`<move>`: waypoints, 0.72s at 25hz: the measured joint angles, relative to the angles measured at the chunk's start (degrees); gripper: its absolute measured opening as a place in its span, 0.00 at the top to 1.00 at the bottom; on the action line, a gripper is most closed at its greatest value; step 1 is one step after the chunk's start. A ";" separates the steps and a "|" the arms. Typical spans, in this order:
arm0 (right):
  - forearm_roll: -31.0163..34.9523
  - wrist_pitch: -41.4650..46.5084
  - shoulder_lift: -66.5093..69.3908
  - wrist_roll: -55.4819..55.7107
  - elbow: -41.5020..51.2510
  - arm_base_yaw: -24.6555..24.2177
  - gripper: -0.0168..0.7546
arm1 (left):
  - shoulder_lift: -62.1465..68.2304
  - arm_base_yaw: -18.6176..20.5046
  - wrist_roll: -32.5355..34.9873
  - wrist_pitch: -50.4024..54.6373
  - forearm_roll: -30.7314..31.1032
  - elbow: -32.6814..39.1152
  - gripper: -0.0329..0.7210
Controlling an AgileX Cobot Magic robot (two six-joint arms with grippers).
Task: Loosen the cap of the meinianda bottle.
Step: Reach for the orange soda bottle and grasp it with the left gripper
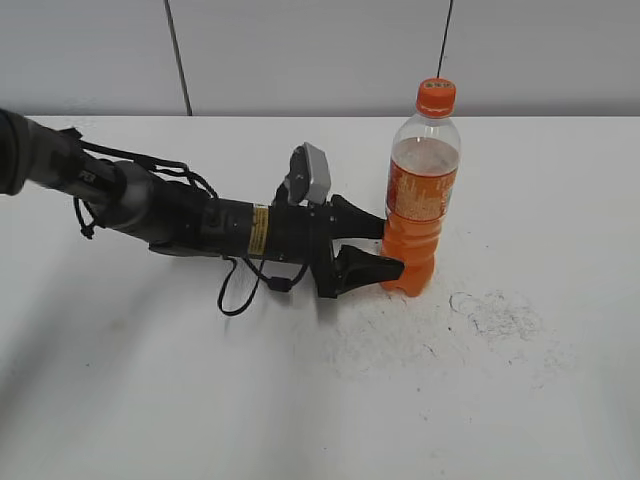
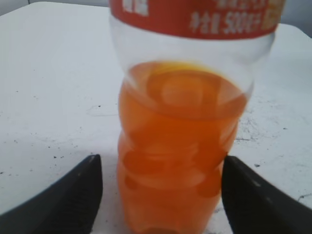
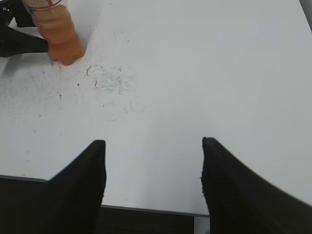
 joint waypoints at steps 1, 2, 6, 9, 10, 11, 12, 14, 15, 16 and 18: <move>0.00 0.00 0.00 0.00 0.00 0.00 0.38 | 0.66 0.00 -0.54 -0.72 0.17 -0.83 0.18; 0.00 0.00 0.00 0.00 0.00 0.00 0.38 | 1.26 0.00 -1.09 -1.24 0.29 -1.50 0.18; 0.00 0.00 0.00 0.00 0.00 0.00 0.38 | 2.27 -0.80 -1.85 -2.05 0.35 -3.20 0.18; 0.00 0.00 0.00 0.00 0.00 0.00 0.38 | 2.27 -1.47 -1.85 -2.11 0.35 -3.32 0.18; 0.00 0.00 0.00 0.00 0.00 0.00 0.38 | 2.27 -1.61 -1.85 -2.06 0.30 -3.32 0.18; 0.00 0.00 0.00 0.00 0.00 0.00 0.38 | 2.27 -1.70 -1.85 -2.06 0.24 -3.36 0.18; 0.00 0.00 0.00 0.00 0.00 0.00 0.38 | 2.35 -1.78 -1.89 -2.06 0.25 -3.48 0.18; 0.00 0.00 0.00 0.00 0.00 0.00 0.38 | 2.79 -1.89 -1.89 -2.21 0.11 -3.86 0.18; 0.00 0.00 0.00 0.00 0.00 0.00 0.38 | 3.17 -1.89 -1.89 -2.41 -0.12 -4.23 0.18; 0.00 0.00 0.00 0.00 0.00 0.00 0.38 | 3.56 -1.97 -1.89 -2.48 -0.19 -4.63 0.18; 0.00 0.00 0.00 0.00 0.00 0.00 0.38 | 4.24 -2.04 -1.98 -2.98 -0.26 -5.53 0.18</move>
